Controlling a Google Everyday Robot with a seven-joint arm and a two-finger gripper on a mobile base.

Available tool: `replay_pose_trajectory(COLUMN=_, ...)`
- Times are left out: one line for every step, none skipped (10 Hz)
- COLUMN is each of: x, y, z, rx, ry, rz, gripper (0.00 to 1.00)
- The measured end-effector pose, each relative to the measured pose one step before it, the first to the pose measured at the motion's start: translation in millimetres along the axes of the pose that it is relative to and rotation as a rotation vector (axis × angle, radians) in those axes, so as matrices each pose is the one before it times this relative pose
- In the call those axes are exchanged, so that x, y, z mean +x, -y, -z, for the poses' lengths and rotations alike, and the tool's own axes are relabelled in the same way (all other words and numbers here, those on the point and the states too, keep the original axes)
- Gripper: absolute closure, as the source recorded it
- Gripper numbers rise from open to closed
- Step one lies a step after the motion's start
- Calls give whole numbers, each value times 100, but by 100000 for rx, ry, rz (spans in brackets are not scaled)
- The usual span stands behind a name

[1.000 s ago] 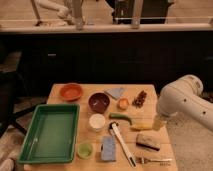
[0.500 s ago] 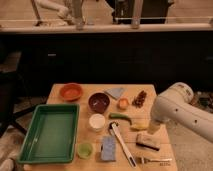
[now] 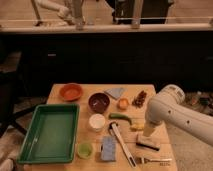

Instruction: Place brush in purple bowl

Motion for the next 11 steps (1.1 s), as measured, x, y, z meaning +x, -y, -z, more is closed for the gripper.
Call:
replay_pose_trajectory(x=-104, y=3, z=-5, rx=-7, ry=86, rz=163, gripper=20)
replay_pose_trajectory(x=44, y=24, z=8, rx=45, ry=-23, rz=-82, gripper=20)
replay_pose_trajectory(x=138, y=204, z=-63, rx=556, ry=-520, rz=-517, gripper=20)
replay_pose_trajectory(x=-240, y=541, z=-227, rx=598, ry=-1354, rz=-1230, gripper=20)
replay_pose_trajectory(x=-334, y=517, z=-534, rx=-132, ry=-666, rz=-977, gripper=20)
replay_pose_trajectory(x=-554, y=720, z=-746, rx=-374, ry=-665, rz=-1239, gripper=20)
replay_pose_trajectory(x=-350, y=271, z=-698, rx=-607, ry=-394, rz=-1521, gripper=20)
replay_pose_trajectory(x=-174, y=-129, z=-321, rx=-433, ry=44, rz=-1523, gripper=20)
replay_pose_trajectory(x=-92, y=-703, z=-295, rx=-544, ry=543, rz=-1624, gripper=20)
replay_pose_trajectory(x=-66, y=-1118, z=-226, rx=-832, ry=1177, rz=-2044, gripper=20)
replay_pose_trajectory(x=-61, y=-1049, z=-84, rx=-677, ry=1233, rz=-1583, gripper=20)
